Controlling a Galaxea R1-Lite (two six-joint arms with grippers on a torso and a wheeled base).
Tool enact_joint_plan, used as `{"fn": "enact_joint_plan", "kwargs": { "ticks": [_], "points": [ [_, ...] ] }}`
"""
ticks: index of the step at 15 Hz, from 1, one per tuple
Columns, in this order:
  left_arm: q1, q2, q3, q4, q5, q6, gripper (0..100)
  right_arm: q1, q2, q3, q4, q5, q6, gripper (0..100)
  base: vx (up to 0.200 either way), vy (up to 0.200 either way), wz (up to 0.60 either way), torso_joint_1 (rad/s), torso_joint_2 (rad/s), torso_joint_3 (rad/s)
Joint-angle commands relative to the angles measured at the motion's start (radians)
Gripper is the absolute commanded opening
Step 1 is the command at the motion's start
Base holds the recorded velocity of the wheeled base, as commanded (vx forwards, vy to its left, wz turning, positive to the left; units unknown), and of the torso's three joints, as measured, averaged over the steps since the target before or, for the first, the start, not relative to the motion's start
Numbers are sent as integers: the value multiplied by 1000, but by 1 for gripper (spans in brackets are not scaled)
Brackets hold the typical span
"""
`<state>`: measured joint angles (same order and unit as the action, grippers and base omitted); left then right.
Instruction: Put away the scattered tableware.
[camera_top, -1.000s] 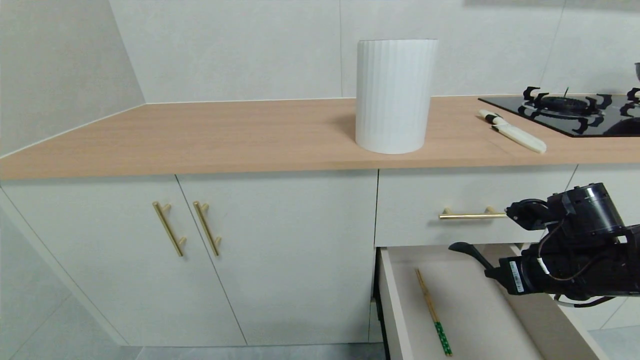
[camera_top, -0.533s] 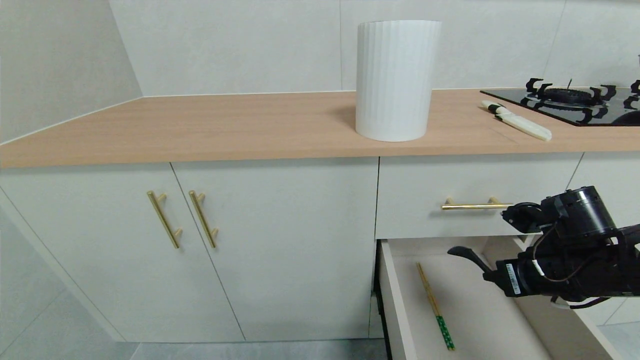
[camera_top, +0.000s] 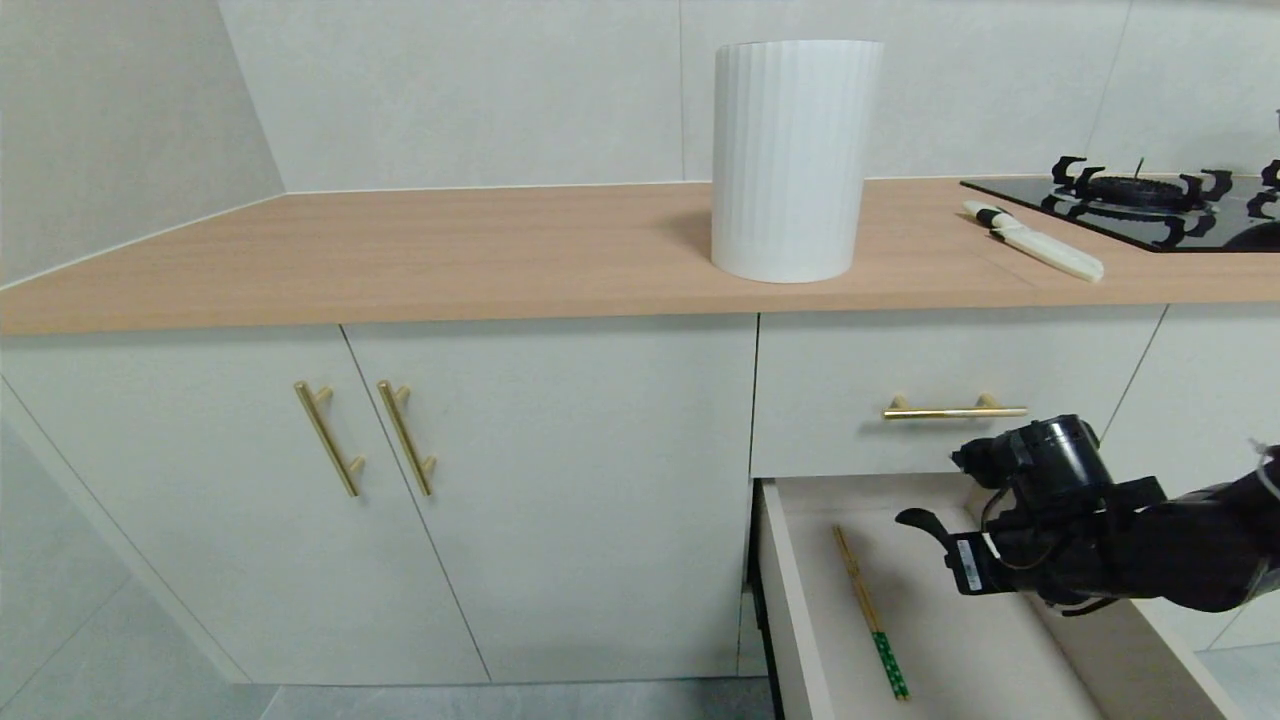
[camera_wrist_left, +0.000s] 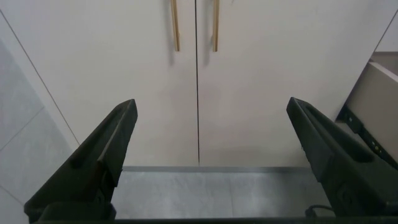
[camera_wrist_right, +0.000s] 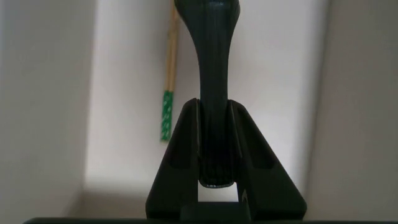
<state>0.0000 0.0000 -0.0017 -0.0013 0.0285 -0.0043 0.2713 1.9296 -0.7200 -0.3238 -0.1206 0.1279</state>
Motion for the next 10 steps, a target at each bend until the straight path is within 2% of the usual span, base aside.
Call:
{"fn": "enact_joint_plan", "kwargs": {
  "ticks": [1,10],
  "points": [
    [0,2,0,0,1,0,100,3,169,7,-67,-5,3,0,0,0,0,0,0,0],
    [0,2,0,0,1,0,100,8,370,16,-208,-43,4,0,0,0,0,0,0,0]
  ]
}}
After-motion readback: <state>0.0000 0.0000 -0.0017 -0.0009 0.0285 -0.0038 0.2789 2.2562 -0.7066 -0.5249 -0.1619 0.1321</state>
